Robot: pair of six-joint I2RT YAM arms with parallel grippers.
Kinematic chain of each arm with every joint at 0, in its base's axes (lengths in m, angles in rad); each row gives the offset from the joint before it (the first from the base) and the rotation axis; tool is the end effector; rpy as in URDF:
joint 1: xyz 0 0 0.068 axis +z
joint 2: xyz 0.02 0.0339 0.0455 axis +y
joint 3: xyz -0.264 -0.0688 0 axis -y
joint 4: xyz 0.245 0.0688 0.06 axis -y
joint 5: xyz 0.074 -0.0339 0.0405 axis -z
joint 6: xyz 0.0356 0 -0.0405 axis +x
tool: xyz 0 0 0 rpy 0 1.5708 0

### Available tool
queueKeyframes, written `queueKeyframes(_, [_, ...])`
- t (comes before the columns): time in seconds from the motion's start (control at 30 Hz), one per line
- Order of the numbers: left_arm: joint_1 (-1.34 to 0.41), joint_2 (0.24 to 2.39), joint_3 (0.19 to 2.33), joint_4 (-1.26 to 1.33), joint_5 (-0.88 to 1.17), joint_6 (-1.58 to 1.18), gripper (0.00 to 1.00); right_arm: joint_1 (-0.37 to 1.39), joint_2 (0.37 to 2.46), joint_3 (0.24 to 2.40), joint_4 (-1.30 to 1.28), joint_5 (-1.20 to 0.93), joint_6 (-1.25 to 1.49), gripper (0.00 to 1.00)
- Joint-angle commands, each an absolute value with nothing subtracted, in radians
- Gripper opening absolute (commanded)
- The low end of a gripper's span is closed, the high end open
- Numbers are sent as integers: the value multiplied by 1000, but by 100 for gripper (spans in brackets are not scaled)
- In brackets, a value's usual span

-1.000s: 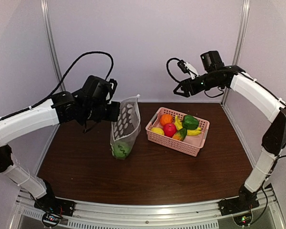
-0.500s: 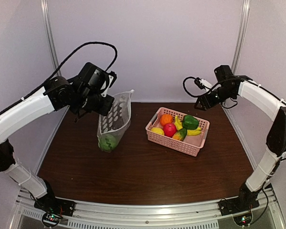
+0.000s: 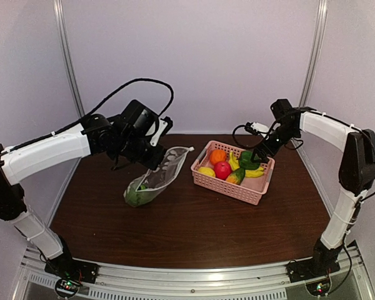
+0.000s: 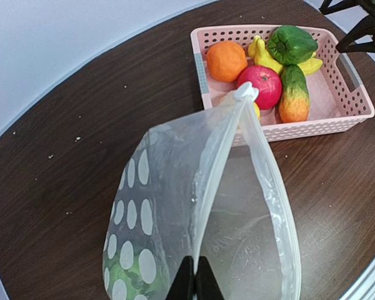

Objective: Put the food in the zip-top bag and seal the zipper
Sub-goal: Pick up the fake vegetable from the bin.

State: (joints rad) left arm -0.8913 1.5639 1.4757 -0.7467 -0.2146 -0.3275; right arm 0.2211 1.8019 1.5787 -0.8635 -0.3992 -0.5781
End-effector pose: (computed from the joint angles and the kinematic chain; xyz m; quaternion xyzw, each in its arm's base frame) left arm 0.2199 -0.2601 0.3350 0.2211 0.9018 -0.1228 0.3504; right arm 0.3700 0.0974 0.2802 -0.4140 0.8581 0.1477 0.2654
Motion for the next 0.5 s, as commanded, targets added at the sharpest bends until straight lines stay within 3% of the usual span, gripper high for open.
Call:
queueKeyframes(0.0, [-888, 1558, 1462, -692, -177, -346, 0, 221, 1830, 1562, -851, -346, -716, 99])
queueKeyframes(0.2, [-888, 1553, 1450, -686, -188, -360, 0, 221, 1885, 1592, -845, -360, -781, 94])
queueKeyframes(0.47, [-888, 1562, 1464, -679, -193, -361, 0, 222, 1943, 1649, -826, -363, -793, 95])
